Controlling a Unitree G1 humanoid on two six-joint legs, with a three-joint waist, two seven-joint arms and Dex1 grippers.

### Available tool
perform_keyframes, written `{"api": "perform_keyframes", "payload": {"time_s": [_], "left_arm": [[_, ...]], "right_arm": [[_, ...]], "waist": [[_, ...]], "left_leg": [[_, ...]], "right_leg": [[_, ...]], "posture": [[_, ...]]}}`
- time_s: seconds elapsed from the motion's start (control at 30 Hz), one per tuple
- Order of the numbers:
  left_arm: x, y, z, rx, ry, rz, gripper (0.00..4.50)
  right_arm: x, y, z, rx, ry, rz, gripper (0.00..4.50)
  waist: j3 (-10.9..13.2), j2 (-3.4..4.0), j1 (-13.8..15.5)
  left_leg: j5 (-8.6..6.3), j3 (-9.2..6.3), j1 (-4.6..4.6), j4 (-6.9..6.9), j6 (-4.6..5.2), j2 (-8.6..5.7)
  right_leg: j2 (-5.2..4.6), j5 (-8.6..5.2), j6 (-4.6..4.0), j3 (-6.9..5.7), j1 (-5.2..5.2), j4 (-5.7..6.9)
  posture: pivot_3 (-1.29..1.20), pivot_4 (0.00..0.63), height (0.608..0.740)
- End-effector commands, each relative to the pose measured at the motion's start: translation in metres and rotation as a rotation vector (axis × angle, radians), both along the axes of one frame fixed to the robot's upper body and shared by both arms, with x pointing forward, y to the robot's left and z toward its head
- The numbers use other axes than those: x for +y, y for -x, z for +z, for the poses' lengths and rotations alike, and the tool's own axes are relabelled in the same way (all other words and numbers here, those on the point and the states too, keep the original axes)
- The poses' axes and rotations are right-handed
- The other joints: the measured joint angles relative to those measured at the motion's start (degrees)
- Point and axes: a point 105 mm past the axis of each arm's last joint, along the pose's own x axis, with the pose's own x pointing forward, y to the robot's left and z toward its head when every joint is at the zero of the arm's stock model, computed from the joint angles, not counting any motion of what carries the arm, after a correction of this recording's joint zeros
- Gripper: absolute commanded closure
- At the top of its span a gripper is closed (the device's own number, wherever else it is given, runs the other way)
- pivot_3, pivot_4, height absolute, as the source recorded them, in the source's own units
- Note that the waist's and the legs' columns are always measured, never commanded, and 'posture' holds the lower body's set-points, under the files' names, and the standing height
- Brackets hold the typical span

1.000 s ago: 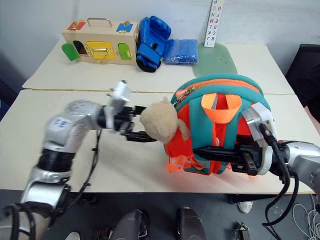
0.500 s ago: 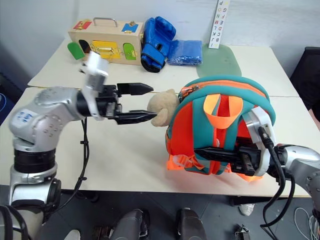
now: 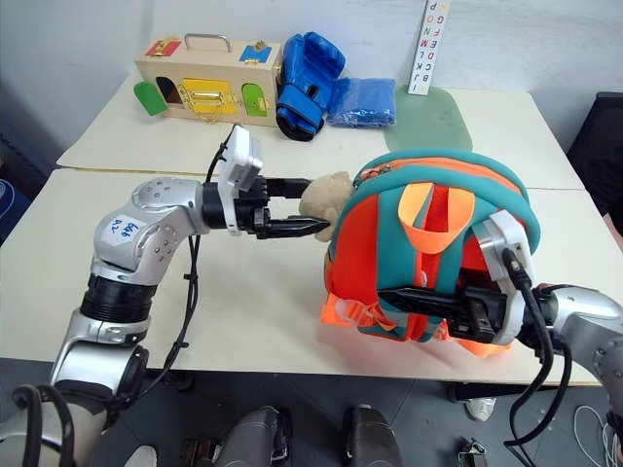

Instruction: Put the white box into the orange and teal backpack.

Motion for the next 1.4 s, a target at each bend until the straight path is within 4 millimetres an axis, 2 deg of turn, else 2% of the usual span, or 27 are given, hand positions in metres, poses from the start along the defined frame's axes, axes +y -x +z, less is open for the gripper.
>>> {"api": "perform_keyframes", "payload": {"time_s": [0.03,0.17,0.27,0.47,0.53,0.63,0.7,0.8,0.87,0.93,1.07,1.13,1.23,1.4], "left_arm": [[-0.002,0.0,0.003,-0.038,-0.012,-0.015,2.24],[0.009,-0.004,0.0,-0.031,-0.034,-0.001,3.22],[0.026,-0.011,-0.003,-0.023,-0.078,0.061,3.88],[0.07,-0.01,-0.008,-0.003,-0.13,0.112,3.88],[0.078,-0.006,-0.007,0.0,-0.13,0.112,3.88],[0.084,-0.003,0.008,0.042,-0.056,0.124,3.88],[0.089,0.002,0.012,0.07,-0.063,0.108,3.88],[0.094,0.013,-0.009,0.096,-0.184,0.074,3.88],[0.093,0.019,-0.028,0.111,-0.259,0.05,3.88],[0.089,0.021,-0.055,0.11,-0.342,0.035,3.88],[0.075,0.016,-0.104,0.066,-0.488,0.023,3.88],[0.064,0.011,-0.12,0.054,-0.513,0.014,3.88],[0.05,0.002,-0.127,0.008,-0.515,0.013,3.88],[0.037,-0.015,-0.119,0.011,-0.424,0.066,3.88]], "right_arm": [[0.001,0.007,0.007,-0.055,-0.007,0.003,4.5],[-0.003,0.01,0.004,-0.053,-0.005,-0.027,4.5],[-0.007,0.011,0.001,-0.056,-0.004,-0.058,4.5],[-0.017,0.011,-0.004,-0.065,-0.005,-0.136,4.5],[-0.019,0.009,-0.007,-0.066,-0.003,-0.158,4.5],[-0.02,0.004,-0.014,-0.076,0.007,-0.201,4.5],[-0.019,0.003,-0.015,-0.074,-0.007,-0.205,4.5],[-0.019,0.002,-0.016,-0.071,-0.02,-0.203,4.5],[-0.018,0.002,-0.015,-0.071,-0.025,-0.196,4.5],[-0.018,0.002,-0.013,-0.073,-0.034,-0.193,4.5],[-0.018,0.004,-0.009,-0.072,-0.054,-0.182,4.5],[-0.018,0.004,-0.01,-0.073,-0.048,-0.185,4.5],[-0.018,0.004,-0.012,-0.086,-0.031,-0.198,4.5],[-0.02,-0.007,-0.012,-0.135,-0.009,-0.277,4.5]], "waist": [[0.0,0.0,0.01],[0.0,0.0,0.06],[0.0,0.0,0.05],[-0.01,0.01,-0.46],[-0.01,0.01,-0.39],[0.0,0.0,-0.03],[0.0,0.0,-0.03],[-0.01,0.01,-0.38],[-0.03,0.06,-0.59],[-0.04,0.07,-0.55],[-0.04,0.06,-0.06],[-0.04,0.06,0.15],[-0.09,0.1,0.66],[-0.14,0.17,1.33]], "left_leg": [[0.0,0.0,0.0,0.01,0.0,0.0],[-0.01,-0.01,0.0,0.01,0.02,0.0],[-0.01,-0.02,0.0,0.0,0.03,0.0],[-0.02,0.01,0.04,-0.05,0.03,0.06],[-0.01,0.01,0.07,-0.06,0.0,0.07],[-0.02,-0.02,0.03,-0.01,0.02,0.07],[-0.04,-0.06,0.0,0.0,0.06,0.0],[-0.01,-0.06,0.0,-0.03,0.0,0.01],[0.01,0.03,0.09,-0.1,-0.08,0.04],[0.0,0.03,0.12,-0.11,-0.07,0.05],[-0.07,0.01,0.09,-0.07,0.06,0.05],[-0.11,0.01,0.09,-0.05,0.12,0.02],[-0.15,-0.01,0.07,-0.01,0.19,0.01],[-0.15,0.0,0.09,0.07,0.28,-0.05]], "right_leg": [[0.0,0.0,0.0,0.0,0.0,0.0],[-0.01,0.0,0.0,-0.01,0.01,0.0],[0.0,0.0,0.0,-0.01,0.01,0.01],[0.06,-0.01,-0.02,0.0,-0.01,0.02],[0.06,-0.02,-0.04,0.01,-0.01,0.03],[0.05,-0.02,-0.04,0.0,0.0,0.03],[-0.02,-0.02,-0.04,-0.01,0.01,0.03],[-0.01,-0.02,-0.04,-0.01,0.0,0.01],[0.02,-0.04,-0.06,0.05,0.0,0.03],[0.02,-0.05,-0.09,0.05,0.0,0.03],[0.02,-0.06,-0.11,0.05,0.0,0.05],[-0.02,-0.06,-0.11,0.05,0.02,0.04],[-0.06,-0.05,-0.1,0.05,0.04,0.02],[-0.11,-0.02,-0.03,0.05,0.08,0.04]], "posture": [[0.0,0.15,0.74],[0.0,0.15,0.74],[0.0,0.15,0.74],[0.0,0.15,0.74],[0.0,0.15,0.74],[0.0,0.15,0.74],[0.0,0.15,0.74],[0.0,0.15,0.74],[0.0,0.15,0.74],[0.0,0.15,0.74],[0.0,0.15,0.74],[0.0,0.15,0.74],[0.0,0.15,0.74],[0.0,0.15,0.74]]}}
